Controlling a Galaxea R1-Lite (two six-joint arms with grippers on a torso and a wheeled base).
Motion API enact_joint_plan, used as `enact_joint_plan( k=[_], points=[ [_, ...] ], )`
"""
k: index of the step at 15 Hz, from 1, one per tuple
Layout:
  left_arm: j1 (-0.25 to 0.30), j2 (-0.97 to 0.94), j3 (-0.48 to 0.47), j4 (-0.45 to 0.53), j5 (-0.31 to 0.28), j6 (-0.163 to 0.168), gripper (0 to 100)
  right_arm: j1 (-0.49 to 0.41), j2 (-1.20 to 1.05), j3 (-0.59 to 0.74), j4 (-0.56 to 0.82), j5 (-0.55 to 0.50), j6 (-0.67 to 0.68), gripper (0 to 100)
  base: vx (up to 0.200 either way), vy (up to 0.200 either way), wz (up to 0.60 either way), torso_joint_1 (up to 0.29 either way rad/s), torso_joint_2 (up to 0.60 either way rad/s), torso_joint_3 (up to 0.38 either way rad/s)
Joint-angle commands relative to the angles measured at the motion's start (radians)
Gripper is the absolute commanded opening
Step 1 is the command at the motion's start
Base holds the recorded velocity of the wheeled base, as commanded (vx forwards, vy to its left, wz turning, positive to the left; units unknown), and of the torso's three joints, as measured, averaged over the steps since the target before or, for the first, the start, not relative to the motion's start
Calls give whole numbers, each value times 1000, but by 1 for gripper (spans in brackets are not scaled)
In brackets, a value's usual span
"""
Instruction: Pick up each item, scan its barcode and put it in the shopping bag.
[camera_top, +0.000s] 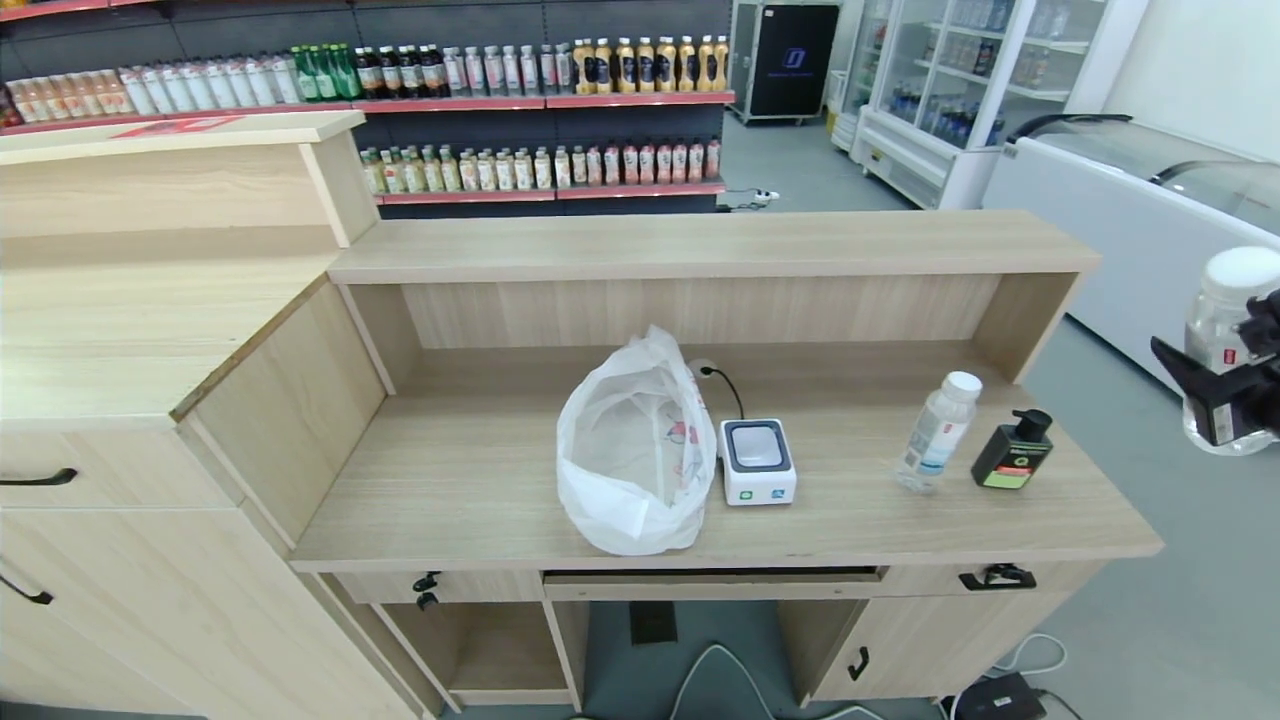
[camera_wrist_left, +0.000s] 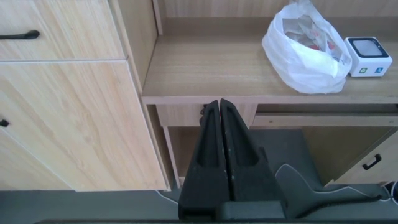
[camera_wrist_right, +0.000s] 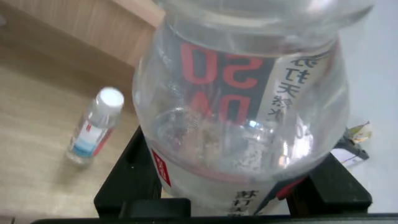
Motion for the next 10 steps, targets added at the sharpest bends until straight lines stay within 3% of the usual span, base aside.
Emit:
enact_joint_plan(
  k=[1, 2, 4, 7, 10],
  points=[
    [2, 0, 0, 0, 1, 0, 0, 16, 61, -12, -13, -1, -7, 0, 0, 0, 600, -2, 2, -2],
    [1, 0, 0, 0, 1, 0, 0, 22, 85, -19, -36, 13, -12, 0, 0, 0, 600, 2, 2, 2],
    [1, 0, 0, 0, 1, 0, 0, 28, 150, -52, -43, 84, -7, 0, 0, 0, 0, 0, 0, 0],
    [1, 0, 0, 0, 1, 0, 0, 8, 246, -95, -43, 271, 34, 0, 0, 0, 0, 0, 0, 0],
    [1, 0, 0, 0, 1, 0, 0, 13, 349, -141, -49, 291, 23, 0, 0, 0, 0, 0, 0, 0]
  ],
)
